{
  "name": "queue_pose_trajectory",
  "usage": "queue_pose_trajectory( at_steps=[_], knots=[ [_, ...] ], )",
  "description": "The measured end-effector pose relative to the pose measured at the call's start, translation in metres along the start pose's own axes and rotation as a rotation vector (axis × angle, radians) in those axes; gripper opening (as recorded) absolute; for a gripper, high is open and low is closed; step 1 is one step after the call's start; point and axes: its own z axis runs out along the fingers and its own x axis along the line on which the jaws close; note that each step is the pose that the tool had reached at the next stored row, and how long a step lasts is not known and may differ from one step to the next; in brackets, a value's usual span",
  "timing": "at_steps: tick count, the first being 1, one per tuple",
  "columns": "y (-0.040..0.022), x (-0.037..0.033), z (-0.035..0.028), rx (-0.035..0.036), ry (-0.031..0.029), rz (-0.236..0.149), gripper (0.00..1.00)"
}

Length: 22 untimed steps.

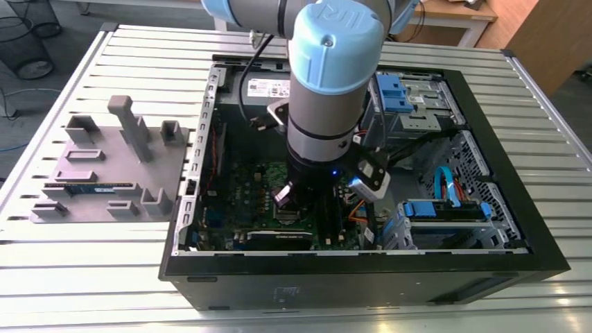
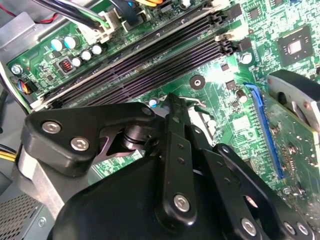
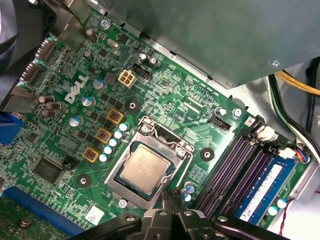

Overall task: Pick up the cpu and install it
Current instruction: 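Install the first cpu locking lever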

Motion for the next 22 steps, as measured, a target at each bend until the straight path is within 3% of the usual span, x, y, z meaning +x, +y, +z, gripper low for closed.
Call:
queue_pose_trajectory(
  at_steps=[22],
  knots=[
    [-0.0027, -0.0004, 0.0056, 0.0, -0.0001, 0.0, 0.11]
  ],
)
